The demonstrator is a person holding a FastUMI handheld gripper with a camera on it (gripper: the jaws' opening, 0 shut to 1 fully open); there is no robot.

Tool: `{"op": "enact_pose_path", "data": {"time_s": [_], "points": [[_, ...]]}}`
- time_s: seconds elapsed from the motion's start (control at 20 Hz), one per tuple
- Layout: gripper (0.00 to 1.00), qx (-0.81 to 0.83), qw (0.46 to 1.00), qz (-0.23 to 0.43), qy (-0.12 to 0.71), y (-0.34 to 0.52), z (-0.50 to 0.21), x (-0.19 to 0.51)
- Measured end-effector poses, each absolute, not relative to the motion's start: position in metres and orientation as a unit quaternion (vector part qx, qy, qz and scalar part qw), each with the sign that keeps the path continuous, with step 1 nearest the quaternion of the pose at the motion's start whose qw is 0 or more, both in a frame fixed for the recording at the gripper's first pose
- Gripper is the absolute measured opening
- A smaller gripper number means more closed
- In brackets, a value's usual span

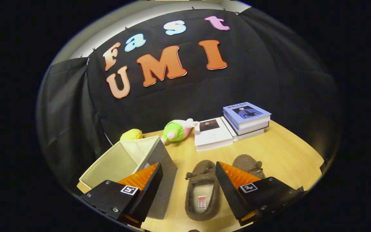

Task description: Open the storage box then place both shoes into the box .Put the left shoe in first, then the right shoe, with the right side of both shoes facing outward in a uniform manner.

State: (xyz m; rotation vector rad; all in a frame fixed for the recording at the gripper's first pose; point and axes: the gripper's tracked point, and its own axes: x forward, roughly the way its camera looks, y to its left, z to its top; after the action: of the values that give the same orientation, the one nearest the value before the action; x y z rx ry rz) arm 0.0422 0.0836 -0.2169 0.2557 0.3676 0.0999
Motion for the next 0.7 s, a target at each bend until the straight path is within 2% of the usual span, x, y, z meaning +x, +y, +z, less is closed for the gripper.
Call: {"op": "enact_pose_path", "data": {"time_s": [0.45, 0.7], "points": [[0.97, 0.092, 0.968, 0.014, 0.234, 0.071, -0.279, 0.038], [0.88, 0.086, 0.963, 0.002, 0.257, 0.069, -0.299, 0.044]]}}
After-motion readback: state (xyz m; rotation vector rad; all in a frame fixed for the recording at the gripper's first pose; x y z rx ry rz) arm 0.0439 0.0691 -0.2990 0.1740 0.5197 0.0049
